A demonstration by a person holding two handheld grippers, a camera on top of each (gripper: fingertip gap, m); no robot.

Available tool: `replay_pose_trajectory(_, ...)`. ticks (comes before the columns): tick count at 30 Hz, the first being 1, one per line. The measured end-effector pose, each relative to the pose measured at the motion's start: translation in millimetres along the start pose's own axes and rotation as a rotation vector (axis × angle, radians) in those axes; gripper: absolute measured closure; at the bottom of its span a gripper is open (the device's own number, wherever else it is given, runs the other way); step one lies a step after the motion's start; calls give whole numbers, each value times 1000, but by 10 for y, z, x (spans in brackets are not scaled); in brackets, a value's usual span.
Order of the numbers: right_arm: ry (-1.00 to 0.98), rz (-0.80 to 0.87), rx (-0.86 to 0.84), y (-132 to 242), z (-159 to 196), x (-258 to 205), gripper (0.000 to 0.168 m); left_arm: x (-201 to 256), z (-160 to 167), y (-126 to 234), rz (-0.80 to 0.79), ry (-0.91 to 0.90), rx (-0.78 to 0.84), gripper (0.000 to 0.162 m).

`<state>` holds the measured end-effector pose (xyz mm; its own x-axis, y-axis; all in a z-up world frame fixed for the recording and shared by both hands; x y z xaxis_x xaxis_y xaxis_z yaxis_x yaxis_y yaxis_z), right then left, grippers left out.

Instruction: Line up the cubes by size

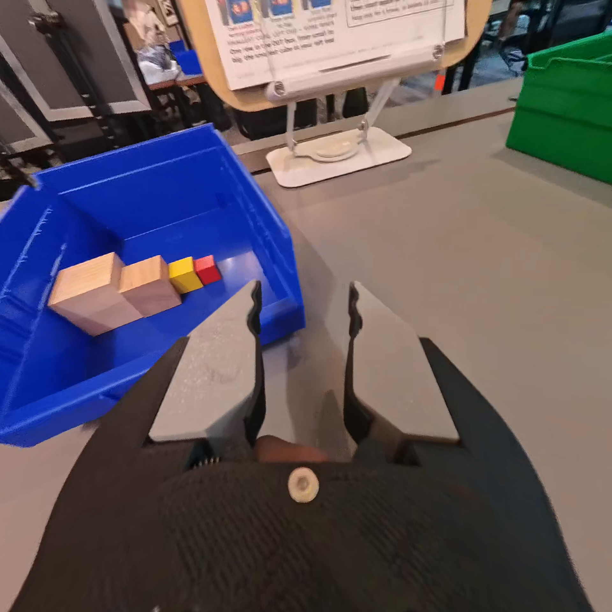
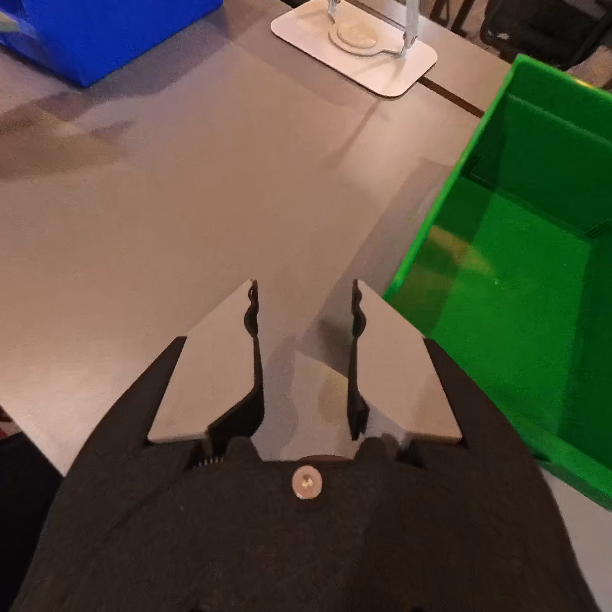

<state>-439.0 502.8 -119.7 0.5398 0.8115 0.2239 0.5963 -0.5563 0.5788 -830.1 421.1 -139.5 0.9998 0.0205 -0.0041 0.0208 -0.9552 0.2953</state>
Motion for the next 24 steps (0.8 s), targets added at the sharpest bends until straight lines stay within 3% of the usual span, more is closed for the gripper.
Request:
replay_pose_trajectory(3,30,-43,16,-220,-80,-92,117,32,14,14,39,-14,-16,112)
replay_pose_trajectory(7,59,81,-39,-350,-142,-74,116,-20,20,89,56,-7,-35,112)
replay_pose_trajectory(13,82,194,83,105,-194,-109,110,-105,-41,207,19,-46,-11,111)
replay_pose_trajectory(17,-15,284,133,369,-160,80,100,-66,-46,229,34,-51,-9,111)
replay_pose_trajectory(21,-83,341,98,400,-26,301,92,10,-64,253,45,-73,-7,110)
replay_pose_trajectory(24,-125,295,75,351,70,381,92,45,-70,261,38,-98,-4,110)
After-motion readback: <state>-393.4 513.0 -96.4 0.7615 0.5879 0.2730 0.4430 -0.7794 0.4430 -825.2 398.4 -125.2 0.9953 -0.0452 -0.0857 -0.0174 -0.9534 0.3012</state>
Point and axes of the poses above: each gripper's, where its closed fingertips meet, y back along the fingers, z out of its underside, x = y × z across the jaws, the point moved 10 cm from there along y, back along the fingers, and after that the axes turned 8 degrees about y, right-handed, at the moved point
